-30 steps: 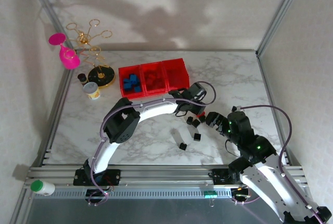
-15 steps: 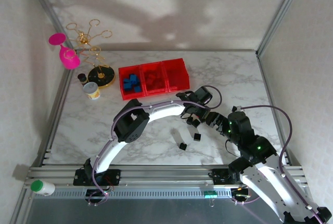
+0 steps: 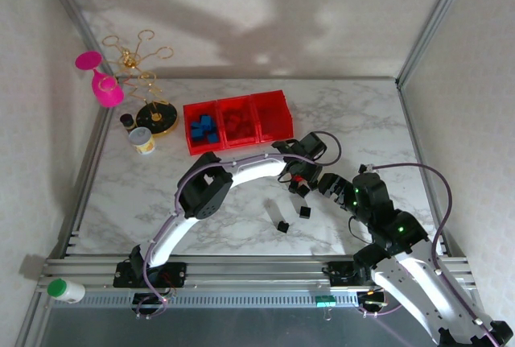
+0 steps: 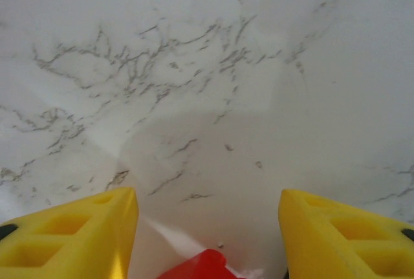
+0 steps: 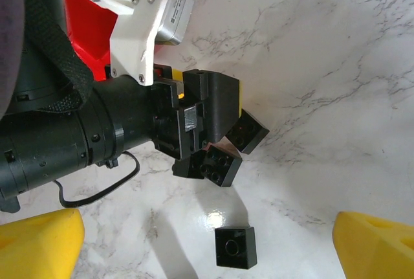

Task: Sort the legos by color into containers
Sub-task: Rotate the lego at the center of the table, then pick up the lego from the center of the table.

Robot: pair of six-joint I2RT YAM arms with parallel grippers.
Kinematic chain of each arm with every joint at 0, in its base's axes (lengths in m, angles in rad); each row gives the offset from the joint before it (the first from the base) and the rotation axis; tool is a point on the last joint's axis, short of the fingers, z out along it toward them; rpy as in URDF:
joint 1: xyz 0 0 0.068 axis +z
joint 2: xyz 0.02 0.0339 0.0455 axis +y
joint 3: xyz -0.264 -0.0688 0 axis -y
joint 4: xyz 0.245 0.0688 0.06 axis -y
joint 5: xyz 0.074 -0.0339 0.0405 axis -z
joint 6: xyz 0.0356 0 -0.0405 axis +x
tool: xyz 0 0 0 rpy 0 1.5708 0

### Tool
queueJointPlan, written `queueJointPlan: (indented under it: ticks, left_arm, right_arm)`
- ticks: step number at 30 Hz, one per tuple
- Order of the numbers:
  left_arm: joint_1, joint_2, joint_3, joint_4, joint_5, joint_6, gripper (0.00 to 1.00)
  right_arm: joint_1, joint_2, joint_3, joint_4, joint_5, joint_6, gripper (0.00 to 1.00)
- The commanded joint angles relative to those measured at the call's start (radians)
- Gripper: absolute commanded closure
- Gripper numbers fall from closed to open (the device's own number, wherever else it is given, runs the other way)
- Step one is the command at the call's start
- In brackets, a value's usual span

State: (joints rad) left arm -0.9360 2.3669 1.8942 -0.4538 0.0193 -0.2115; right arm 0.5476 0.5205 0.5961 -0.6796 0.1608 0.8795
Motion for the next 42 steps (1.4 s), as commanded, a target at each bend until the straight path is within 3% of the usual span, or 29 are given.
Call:
queueJointPlan:
  ticks: [1, 22, 29, 42]
  left_arm:
    - [0.007, -0.024, -0.018, -0.056, -0.001, -0.009, 0.39]
    - [0.04, -0.117, -0.174, -0.054, 0.054, -0.023, 0.34]
    - [0.06, -0.114, -0.172, -0.056, 0.059, -0.031, 0.43]
    - [0.104, -0.171, -0.18, -0.037, 0.09, -0.052, 0.46]
  right_arm:
    - [-0.005, -0.007, -0.001, 0.018, 0.008, -0.002, 0.01]
    - [-0.004, 0.019, -0.009, 0.042, -0.002, -0.01, 0.01]
    - [-0.004, 0.022, -0.009, 0.048, -0.002, -0.011, 0.01]
    - [-0.004, 0.017, -0.007, 0.067, -0.013, -0.036, 0.01]
